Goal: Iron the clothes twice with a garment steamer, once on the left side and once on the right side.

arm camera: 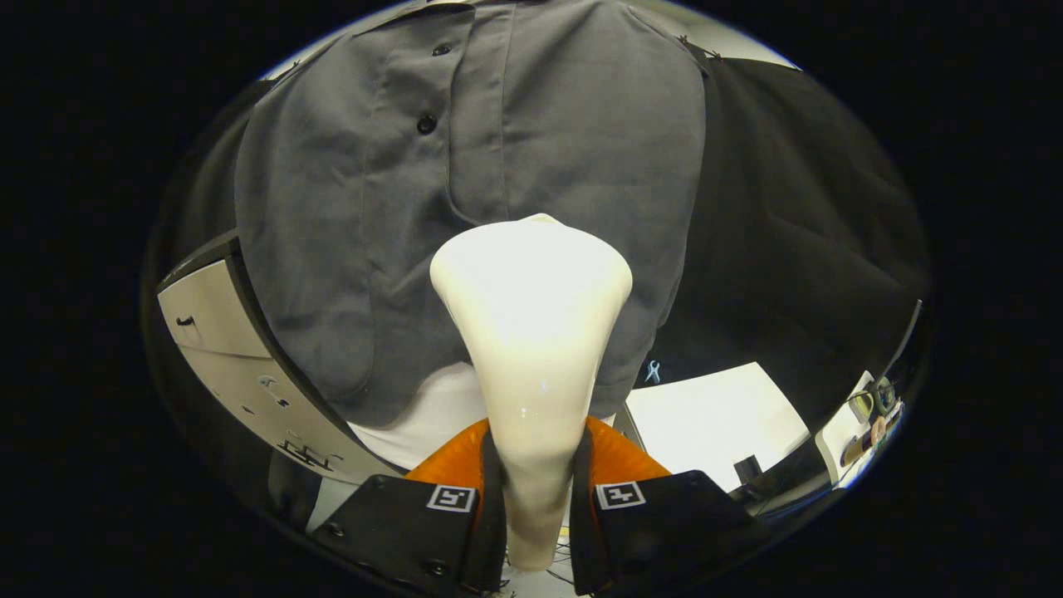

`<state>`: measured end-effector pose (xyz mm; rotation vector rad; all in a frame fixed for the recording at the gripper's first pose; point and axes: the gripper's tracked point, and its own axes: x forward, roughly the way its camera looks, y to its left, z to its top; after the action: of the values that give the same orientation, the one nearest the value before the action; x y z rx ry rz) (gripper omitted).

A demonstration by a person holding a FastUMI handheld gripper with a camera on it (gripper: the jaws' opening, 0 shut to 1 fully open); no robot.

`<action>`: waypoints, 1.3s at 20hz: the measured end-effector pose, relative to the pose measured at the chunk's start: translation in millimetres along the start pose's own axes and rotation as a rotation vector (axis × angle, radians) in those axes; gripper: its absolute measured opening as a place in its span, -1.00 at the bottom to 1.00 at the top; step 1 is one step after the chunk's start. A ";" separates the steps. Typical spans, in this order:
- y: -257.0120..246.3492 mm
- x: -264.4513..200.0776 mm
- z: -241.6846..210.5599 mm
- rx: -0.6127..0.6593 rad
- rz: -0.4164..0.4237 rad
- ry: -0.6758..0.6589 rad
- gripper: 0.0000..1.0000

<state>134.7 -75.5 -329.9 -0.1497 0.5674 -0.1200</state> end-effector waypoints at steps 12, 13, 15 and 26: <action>2.3 -66.8 127.9 0.008 0.026 -0.219 -0.23; 2.6 -73.8 136.8 0.008 0.026 -0.238 -0.23; 2.7 -87.3 155.4 0.010 0.028 -0.278 -0.22; 6.3 -182.3 231.7 -0.012 0.040 -0.495 -0.23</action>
<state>108.4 -16.2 -42.3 -0.1723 0.0773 -0.0376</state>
